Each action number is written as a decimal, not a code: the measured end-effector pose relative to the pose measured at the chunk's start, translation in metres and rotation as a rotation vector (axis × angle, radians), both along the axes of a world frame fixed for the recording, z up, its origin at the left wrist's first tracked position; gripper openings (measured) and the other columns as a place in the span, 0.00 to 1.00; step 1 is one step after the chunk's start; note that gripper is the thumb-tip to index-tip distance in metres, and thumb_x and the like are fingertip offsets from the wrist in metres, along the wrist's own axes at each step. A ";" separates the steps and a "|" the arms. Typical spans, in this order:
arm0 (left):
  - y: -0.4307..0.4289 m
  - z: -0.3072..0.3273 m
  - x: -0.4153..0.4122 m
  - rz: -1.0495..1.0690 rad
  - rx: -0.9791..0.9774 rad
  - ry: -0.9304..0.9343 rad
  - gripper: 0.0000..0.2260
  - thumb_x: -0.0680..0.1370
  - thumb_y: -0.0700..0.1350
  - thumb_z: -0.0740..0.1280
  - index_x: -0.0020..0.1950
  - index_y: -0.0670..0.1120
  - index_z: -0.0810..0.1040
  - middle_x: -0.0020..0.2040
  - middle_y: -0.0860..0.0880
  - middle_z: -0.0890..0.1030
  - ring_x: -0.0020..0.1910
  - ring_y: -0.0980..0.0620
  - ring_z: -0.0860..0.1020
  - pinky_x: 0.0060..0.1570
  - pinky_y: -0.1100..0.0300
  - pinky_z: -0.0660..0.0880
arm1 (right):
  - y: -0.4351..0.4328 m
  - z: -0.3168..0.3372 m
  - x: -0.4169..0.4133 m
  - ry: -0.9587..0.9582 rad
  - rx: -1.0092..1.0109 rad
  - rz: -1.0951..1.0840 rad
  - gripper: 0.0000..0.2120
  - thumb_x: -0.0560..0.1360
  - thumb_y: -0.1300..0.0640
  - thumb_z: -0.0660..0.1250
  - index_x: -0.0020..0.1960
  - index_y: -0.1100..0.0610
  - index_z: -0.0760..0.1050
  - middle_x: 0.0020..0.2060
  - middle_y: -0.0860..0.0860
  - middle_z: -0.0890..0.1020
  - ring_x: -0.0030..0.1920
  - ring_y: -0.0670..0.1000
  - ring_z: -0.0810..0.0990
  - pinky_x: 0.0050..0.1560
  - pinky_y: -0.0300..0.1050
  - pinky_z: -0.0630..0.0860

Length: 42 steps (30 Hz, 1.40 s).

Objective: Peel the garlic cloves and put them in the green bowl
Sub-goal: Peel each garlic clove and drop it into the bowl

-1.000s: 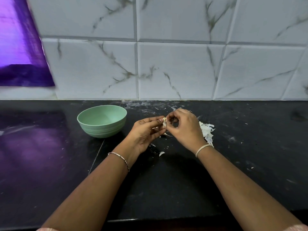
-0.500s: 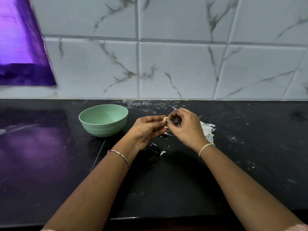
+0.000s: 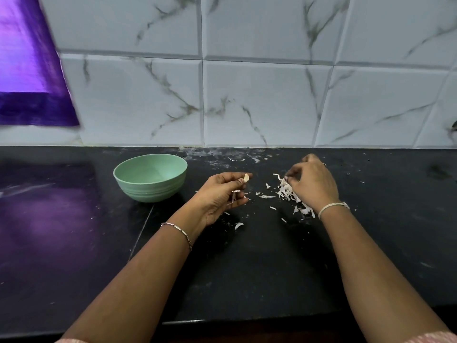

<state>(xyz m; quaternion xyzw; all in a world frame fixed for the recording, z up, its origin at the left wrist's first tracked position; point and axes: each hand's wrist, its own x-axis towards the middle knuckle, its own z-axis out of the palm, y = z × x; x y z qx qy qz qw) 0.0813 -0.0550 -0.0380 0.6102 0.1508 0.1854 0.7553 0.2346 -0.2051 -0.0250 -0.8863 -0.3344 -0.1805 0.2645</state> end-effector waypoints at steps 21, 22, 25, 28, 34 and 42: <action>-0.002 -0.008 0.006 0.420 0.770 -0.036 0.09 0.74 0.36 0.71 0.42 0.51 0.82 0.38 0.59 0.81 0.40 0.59 0.79 0.41 0.70 0.74 | 0.037 -0.011 -0.043 0.238 0.190 0.407 0.03 0.70 0.56 0.74 0.43 0.53 0.85 0.34 0.46 0.84 0.34 0.40 0.81 0.39 0.31 0.74; -0.002 -0.008 0.006 0.418 0.802 -0.055 0.10 0.74 0.36 0.70 0.42 0.52 0.82 0.39 0.60 0.82 0.41 0.59 0.80 0.43 0.69 0.75 | 0.037 -0.012 -0.042 0.262 0.206 0.402 0.03 0.69 0.55 0.74 0.42 0.53 0.85 0.33 0.46 0.84 0.34 0.41 0.81 0.39 0.33 0.75; -0.002 -0.007 0.006 0.412 0.836 -0.093 0.12 0.74 0.35 0.71 0.42 0.53 0.82 0.39 0.62 0.81 0.42 0.61 0.80 0.44 0.68 0.76 | 0.037 -0.012 -0.041 0.371 0.257 0.397 0.04 0.70 0.55 0.74 0.41 0.55 0.85 0.33 0.49 0.85 0.36 0.47 0.83 0.40 0.40 0.77; -0.002 -0.006 0.005 0.403 0.835 -0.106 0.12 0.74 0.35 0.71 0.42 0.53 0.82 0.39 0.62 0.81 0.40 0.63 0.79 0.42 0.72 0.74 | 0.038 -0.012 -0.041 0.444 0.300 0.411 0.03 0.70 0.56 0.74 0.40 0.56 0.85 0.32 0.51 0.85 0.34 0.48 0.82 0.40 0.43 0.78; -0.002 -0.008 0.006 0.385 0.913 -0.086 0.09 0.74 0.36 0.72 0.46 0.50 0.84 0.44 0.55 0.84 0.43 0.59 0.81 0.44 0.68 0.76 | 0.036 -0.011 -0.044 0.412 0.261 0.408 0.03 0.67 0.57 0.74 0.35 0.55 0.83 0.28 0.50 0.83 0.28 0.41 0.76 0.32 0.34 0.71; -0.001 -0.008 0.005 0.372 0.839 -0.125 0.11 0.73 0.35 0.72 0.43 0.53 0.83 0.41 0.59 0.83 0.42 0.60 0.81 0.44 0.68 0.76 | 0.036 -0.011 -0.044 0.376 0.281 0.413 0.06 0.67 0.56 0.75 0.32 0.54 0.81 0.28 0.51 0.82 0.27 0.42 0.74 0.32 0.35 0.71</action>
